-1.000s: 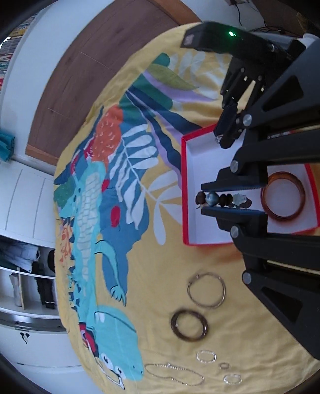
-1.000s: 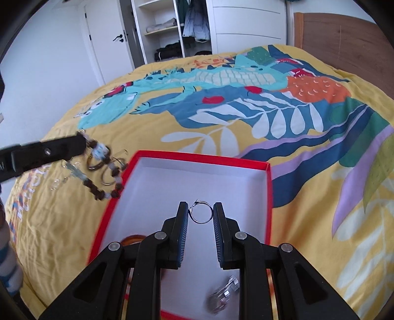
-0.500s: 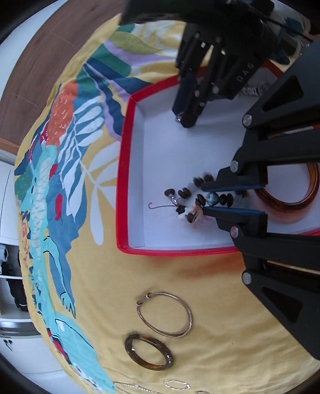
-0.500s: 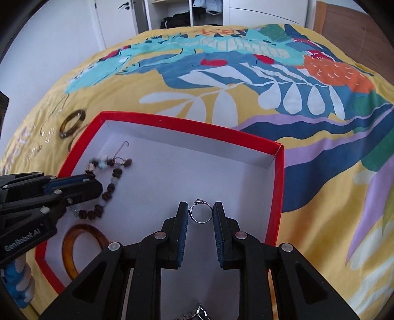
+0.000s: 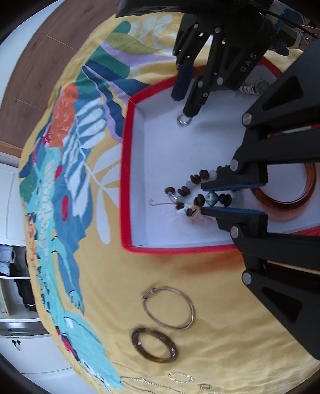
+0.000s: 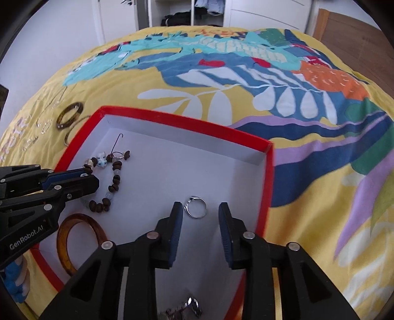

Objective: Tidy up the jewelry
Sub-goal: 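Carry the beaded bracelet into the red box and release while the right tool releases the ring there, then grasp a small silver ring with the left tool, then grasp the thin bronze bangle with the right tool while the left tool holds the ring, then drop the ring into the red box while the right tool drops the bronze bangle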

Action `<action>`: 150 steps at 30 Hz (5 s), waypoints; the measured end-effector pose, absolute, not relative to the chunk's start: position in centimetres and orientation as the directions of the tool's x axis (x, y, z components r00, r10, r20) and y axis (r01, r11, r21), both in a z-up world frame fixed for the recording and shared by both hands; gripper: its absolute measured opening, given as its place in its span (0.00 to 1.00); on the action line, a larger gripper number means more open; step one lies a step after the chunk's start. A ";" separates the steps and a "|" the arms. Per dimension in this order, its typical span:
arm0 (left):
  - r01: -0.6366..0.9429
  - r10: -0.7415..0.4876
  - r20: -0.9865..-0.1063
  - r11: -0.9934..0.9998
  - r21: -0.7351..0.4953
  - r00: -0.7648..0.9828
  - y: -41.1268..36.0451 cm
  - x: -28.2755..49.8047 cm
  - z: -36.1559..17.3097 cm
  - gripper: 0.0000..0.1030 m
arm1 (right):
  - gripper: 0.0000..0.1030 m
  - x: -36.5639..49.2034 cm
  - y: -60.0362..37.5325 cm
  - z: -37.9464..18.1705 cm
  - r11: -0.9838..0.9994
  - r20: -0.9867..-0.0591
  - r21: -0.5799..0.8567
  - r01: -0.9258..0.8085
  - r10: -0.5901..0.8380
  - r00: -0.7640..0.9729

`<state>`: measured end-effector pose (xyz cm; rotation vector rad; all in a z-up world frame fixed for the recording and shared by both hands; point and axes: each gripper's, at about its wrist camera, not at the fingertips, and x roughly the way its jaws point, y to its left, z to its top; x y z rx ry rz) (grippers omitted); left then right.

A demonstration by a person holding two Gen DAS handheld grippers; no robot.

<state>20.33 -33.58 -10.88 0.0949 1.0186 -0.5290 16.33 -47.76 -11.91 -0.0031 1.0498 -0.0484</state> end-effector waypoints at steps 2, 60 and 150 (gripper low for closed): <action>0.468 -0.386 -0.819 0.868 -0.166 0.425 -33.2 19.8 -9.6 0.12 | 0.32 15.3 -48.0 -10.8 0.998 -0.858 -0.024 0.063 -0.053 0.511; 0.274 -0.317 -0.756 0.943 -0.188 0.573 -2.6 20.6 -6.3 0.19 | 0.35 19.4 -24.1 -6.8 0.985 -0.806 0.154 -0.080 0.172 0.567; 0.585 -0.478 -0.722 0.801 -0.125 0.500 -27.8 18.9 -2.5 0.18 | 0.04 12.8 -42.7 -3.5 0.961 -0.757 0.262 0.087 0.148 0.637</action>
